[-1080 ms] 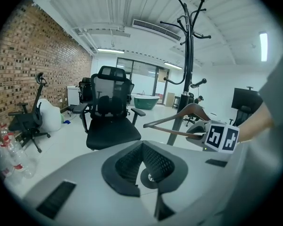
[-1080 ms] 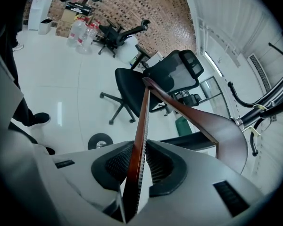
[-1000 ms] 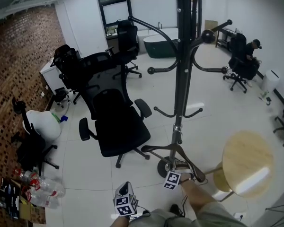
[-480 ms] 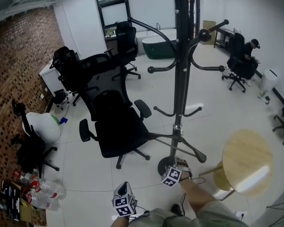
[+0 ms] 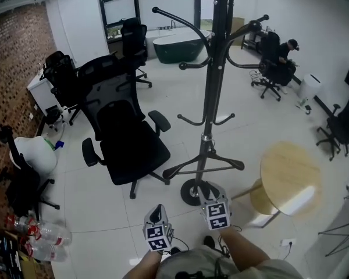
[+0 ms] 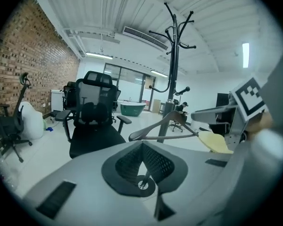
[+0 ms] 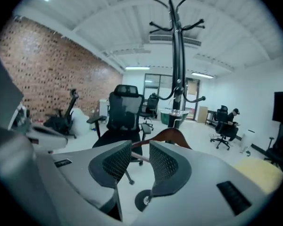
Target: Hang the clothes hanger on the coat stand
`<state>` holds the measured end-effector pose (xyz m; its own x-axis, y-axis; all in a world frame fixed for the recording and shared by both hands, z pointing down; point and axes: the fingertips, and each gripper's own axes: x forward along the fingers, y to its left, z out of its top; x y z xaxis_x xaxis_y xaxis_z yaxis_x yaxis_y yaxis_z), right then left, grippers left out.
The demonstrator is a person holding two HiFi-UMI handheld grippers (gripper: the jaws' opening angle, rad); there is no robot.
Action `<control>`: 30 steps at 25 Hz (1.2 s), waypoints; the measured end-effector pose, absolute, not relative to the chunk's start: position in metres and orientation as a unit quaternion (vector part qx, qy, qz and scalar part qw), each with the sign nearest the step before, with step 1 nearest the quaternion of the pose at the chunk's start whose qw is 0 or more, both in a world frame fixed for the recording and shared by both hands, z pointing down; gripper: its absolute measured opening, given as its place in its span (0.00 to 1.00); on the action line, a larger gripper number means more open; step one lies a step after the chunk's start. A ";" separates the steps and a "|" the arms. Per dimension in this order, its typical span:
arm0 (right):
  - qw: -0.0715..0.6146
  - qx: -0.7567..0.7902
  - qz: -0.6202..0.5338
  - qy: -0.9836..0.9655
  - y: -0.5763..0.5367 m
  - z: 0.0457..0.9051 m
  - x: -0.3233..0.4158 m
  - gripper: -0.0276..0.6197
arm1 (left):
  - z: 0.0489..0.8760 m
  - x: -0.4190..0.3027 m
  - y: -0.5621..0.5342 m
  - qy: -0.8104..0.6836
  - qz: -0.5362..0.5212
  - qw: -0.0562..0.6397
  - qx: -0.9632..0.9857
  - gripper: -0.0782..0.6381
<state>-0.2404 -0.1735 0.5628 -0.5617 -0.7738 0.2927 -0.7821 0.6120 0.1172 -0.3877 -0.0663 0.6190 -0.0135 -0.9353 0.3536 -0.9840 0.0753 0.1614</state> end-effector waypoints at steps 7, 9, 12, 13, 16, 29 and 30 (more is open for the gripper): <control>0.086 0.512 0.019 -0.854 -0.124 0.507 -0.186 0.05 | 0.594 -0.344 -0.068 -0.656 0.058 0.143 0.739 0.13; 0.079 0.522 0.026 -0.849 -0.109 0.506 -0.170 0.05 | 0.581 -0.326 -0.065 -0.640 0.056 0.125 0.756 0.13; 0.071 0.523 0.040 -0.849 -0.094 0.510 -0.139 0.05 | 0.560 -0.288 -0.062 -0.624 0.055 0.100 0.773 0.13; 0.068 0.522 0.045 -0.849 -0.091 0.512 -0.129 0.05 | 0.554 -0.275 -0.062 -0.619 0.054 0.095 0.778 0.13; 0.058 0.519 0.060 -0.850 -0.087 0.515 -0.105 0.05 | 0.535 -0.244 -0.060 -0.609 0.053 0.078 0.788 0.13; 0.051 0.480 0.102 -0.870 -0.082 0.562 -0.079 0.05 | 0.548 -0.199 -0.046 -0.623 0.086 0.068 0.774 0.13; 0.051 0.479 0.100 -0.871 -0.079 0.557 -0.083 0.05 | 0.546 -0.202 -0.044 -0.623 0.089 0.065 0.774 0.13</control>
